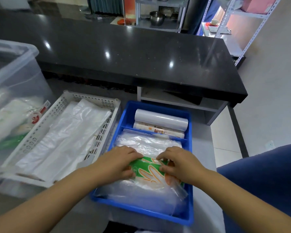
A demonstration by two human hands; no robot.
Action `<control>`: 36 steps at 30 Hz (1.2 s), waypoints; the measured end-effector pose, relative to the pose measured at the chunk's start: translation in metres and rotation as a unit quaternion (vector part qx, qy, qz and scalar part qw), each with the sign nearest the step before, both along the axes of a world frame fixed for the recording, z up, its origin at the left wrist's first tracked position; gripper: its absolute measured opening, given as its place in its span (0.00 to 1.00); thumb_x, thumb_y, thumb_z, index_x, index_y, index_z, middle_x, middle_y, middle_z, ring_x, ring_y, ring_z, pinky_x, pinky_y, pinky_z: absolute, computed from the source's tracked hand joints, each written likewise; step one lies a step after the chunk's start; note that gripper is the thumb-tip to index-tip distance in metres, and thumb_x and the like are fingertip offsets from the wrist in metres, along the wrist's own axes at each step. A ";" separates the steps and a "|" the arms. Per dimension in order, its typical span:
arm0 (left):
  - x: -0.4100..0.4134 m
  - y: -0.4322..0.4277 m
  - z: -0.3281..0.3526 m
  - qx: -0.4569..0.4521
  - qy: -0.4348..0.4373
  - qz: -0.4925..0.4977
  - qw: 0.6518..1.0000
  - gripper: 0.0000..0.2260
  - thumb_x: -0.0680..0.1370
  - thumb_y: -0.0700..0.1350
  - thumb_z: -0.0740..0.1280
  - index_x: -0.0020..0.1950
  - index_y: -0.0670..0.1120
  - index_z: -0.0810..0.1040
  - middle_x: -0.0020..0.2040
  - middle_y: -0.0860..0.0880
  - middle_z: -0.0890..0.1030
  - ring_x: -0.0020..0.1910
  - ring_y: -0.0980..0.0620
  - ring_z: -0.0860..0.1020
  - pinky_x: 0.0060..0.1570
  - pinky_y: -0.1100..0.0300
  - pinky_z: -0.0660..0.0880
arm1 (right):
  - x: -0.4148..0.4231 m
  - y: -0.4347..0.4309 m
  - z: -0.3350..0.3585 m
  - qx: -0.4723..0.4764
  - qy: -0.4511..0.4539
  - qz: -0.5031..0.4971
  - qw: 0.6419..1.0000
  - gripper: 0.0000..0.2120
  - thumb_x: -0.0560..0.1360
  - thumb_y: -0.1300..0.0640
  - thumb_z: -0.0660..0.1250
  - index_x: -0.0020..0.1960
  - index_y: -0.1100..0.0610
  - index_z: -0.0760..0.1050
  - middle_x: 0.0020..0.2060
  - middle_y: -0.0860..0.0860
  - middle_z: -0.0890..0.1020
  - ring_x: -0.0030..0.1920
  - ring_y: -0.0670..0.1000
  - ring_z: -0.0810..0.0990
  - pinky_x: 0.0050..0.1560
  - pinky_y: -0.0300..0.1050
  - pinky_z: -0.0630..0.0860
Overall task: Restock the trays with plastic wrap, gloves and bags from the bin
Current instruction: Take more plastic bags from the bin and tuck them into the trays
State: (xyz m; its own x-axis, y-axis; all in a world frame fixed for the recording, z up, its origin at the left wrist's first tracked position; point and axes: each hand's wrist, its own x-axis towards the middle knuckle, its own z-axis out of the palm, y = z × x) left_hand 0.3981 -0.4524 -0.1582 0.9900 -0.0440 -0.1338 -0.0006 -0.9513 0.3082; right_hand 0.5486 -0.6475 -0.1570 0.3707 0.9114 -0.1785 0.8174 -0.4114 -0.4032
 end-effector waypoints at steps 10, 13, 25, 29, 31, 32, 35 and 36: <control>-0.032 -0.018 0.013 -0.050 -0.127 0.139 0.981 0.15 0.77 0.50 0.64 0.62 0.48 0.76 0.57 0.50 0.79 0.57 0.51 0.74 0.56 0.61 0.66 | 0.012 -0.008 0.012 0.079 -0.012 -0.042 0.996 0.09 0.75 0.49 0.65 0.54 0.44 0.78 0.45 0.38 0.78 0.40 0.39 0.72 0.39 0.30 0.68; -0.043 -0.017 0.013 -0.045 -0.132 0.145 0.980 0.15 0.77 0.50 0.64 0.62 0.48 0.76 0.57 0.50 0.79 0.58 0.51 0.74 0.57 0.58 0.68 | 0.001 -0.009 0.020 0.079 -0.033 -0.053 0.995 0.08 0.75 0.51 0.65 0.53 0.45 0.79 0.47 0.41 0.81 0.41 0.39 0.72 0.39 0.30 0.68; -0.129 0.040 0.013 -0.020 -0.166 0.116 0.979 0.16 0.75 0.50 0.65 0.62 0.50 0.75 0.59 0.52 0.78 0.58 0.51 0.74 0.57 0.57 0.66 | -0.112 0.025 0.042 0.114 -0.141 -0.105 0.978 0.11 0.74 0.54 0.67 0.56 0.51 0.80 0.52 0.48 0.81 0.54 0.52 0.75 0.54 0.48 0.72; -0.171 0.068 -0.004 -0.007 -0.133 0.152 0.979 0.18 0.77 0.54 0.62 0.65 0.50 0.73 0.61 0.52 0.76 0.60 0.51 0.71 0.57 0.58 0.64 | -0.174 0.056 0.038 0.167 -0.186 -0.098 0.963 0.08 0.68 0.62 0.72 0.47 0.57 0.83 0.43 0.54 0.83 0.44 0.59 0.79 0.44 0.52 0.74; -0.181 0.075 -0.009 0.010 -0.087 0.141 0.986 0.17 0.78 0.54 0.59 0.65 0.51 0.72 0.61 0.51 0.76 0.59 0.50 0.72 0.57 0.57 0.65 | -0.203 0.070 0.033 0.188 -0.186 -0.120 0.957 0.08 0.66 0.65 0.73 0.44 0.59 0.83 0.41 0.55 0.83 0.42 0.60 0.79 0.42 0.53 0.74; -0.183 0.076 -0.011 0.032 -0.064 0.127 0.989 0.16 0.79 0.54 0.58 0.64 0.51 0.72 0.60 0.50 0.76 0.59 0.49 0.72 0.56 0.56 0.65 | -0.217 0.076 0.031 0.194 -0.184 -0.135 0.954 0.08 0.65 0.66 0.73 0.43 0.59 0.83 0.40 0.55 0.83 0.42 0.61 0.79 0.41 0.53 0.74; -0.188 0.075 -0.015 0.063 -0.054 0.107 0.991 0.13 0.79 0.53 0.56 0.58 0.51 0.75 0.55 0.50 0.79 0.55 0.48 0.73 0.53 0.55 0.66 | -0.248 0.084 0.028 0.195 -0.170 -0.170 0.951 0.07 0.65 0.67 0.72 0.42 0.60 0.83 0.41 0.55 0.83 0.43 0.60 0.78 0.43 0.54 0.74; -0.189 0.076 -0.016 0.061 -0.064 0.110 0.990 0.12 0.80 0.52 0.56 0.57 0.51 0.76 0.55 0.50 0.80 0.55 0.48 0.73 0.53 0.55 0.64 | -0.256 0.085 0.029 0.192 -0.167 -0.177 0.951 0.07 0.66 0.68 0.72 0.43 0.60 0.83 0.41 0.55 0.83 0.44 0.60 0.78 0.44 0.54 0.74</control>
